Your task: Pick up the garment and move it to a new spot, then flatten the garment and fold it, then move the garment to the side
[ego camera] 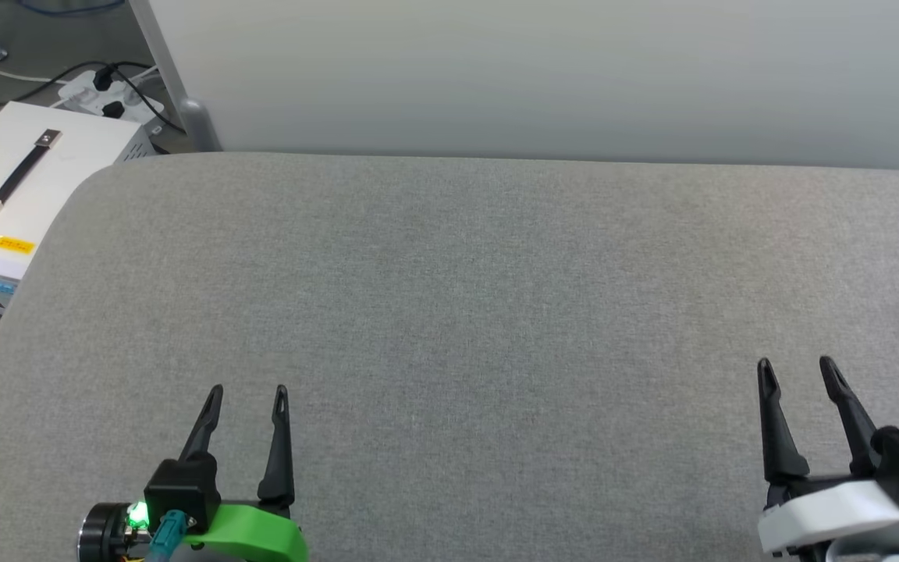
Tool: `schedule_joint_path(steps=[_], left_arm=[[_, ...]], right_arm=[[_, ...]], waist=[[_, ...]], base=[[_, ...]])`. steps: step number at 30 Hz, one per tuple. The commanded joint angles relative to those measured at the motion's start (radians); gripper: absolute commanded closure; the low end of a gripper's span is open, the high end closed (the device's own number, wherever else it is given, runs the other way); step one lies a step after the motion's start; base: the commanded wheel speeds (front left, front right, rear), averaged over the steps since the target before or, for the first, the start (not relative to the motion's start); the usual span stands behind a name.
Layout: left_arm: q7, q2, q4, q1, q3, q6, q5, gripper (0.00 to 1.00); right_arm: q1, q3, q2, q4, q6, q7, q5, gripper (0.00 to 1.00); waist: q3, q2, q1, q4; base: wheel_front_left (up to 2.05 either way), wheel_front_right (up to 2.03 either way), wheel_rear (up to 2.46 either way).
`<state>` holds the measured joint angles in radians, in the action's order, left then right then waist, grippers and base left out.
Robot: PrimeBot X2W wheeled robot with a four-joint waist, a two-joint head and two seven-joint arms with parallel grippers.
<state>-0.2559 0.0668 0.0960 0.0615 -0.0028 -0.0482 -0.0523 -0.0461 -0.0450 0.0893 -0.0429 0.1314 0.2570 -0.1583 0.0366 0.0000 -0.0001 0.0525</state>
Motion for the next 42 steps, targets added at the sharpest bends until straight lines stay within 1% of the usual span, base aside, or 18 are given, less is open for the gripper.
schedule_joint_path(steps=[1,5,10,23,24,42], left_arm=[[-0.006,-0.006,-0.003,0.017,-0.005,-0.006,-0.001,0.00],[-0.006,-0.008,-0.010,0.037,-0.008,-0.010,-0.009,0.00],[-0.006,-0.010,-0.016,0.053,-0.011,-0.015,-0.014,0.00],[-0.006,-0.013,-0.011,0.054,-0.015,-0.019,-0.011,0.00],[0.001,-0.007,-0.011,0.041,-0.016,-0.018,-0.003,1.00],[0.030,-0.007,-0.020,0.030,-0.016,-0.011,0.003,1.00]], right_arm=[[-0.023,-0.007,-0.008,0.007,-0.001,0.005,-0.019,0.00],[-0.066,-0.002,-0.016,0.019,-0.001,0.005,-0.031,0.00],[-0.099,0.016,-0.015,0.032,-0.001,0.005,-0.018,0.00],[-0.109,0.029,-0.014,0.031,-0.001,0.005,-0.006,0.00],[-0.096,0.026,-0.017,0.028,0.000,0.000,-0.010,1.00],[-0.081,0.028,-0.020,0.029,0.000,-0.030,0.008,1.00]], waist=[[-0.015,0.0000,0.0001,0.000],[-0.036,0.0000,0.0001,-0.006],[-0.052,0.0000,0.0001,-0.017],[-0.052,0.0000,0.0001,-0.015],[-0.053,0.0000,0.0001,-0.015],[-0.051,0.0000,0.0001,-0.019]], base=[[0.00,0.00,0.00],[0.00,0.00,0.00],[0.00,0.00,0.00],[0.00,0.00,0.00],[0.00,0.00,0.00],[0.00,0.00,0.00]])
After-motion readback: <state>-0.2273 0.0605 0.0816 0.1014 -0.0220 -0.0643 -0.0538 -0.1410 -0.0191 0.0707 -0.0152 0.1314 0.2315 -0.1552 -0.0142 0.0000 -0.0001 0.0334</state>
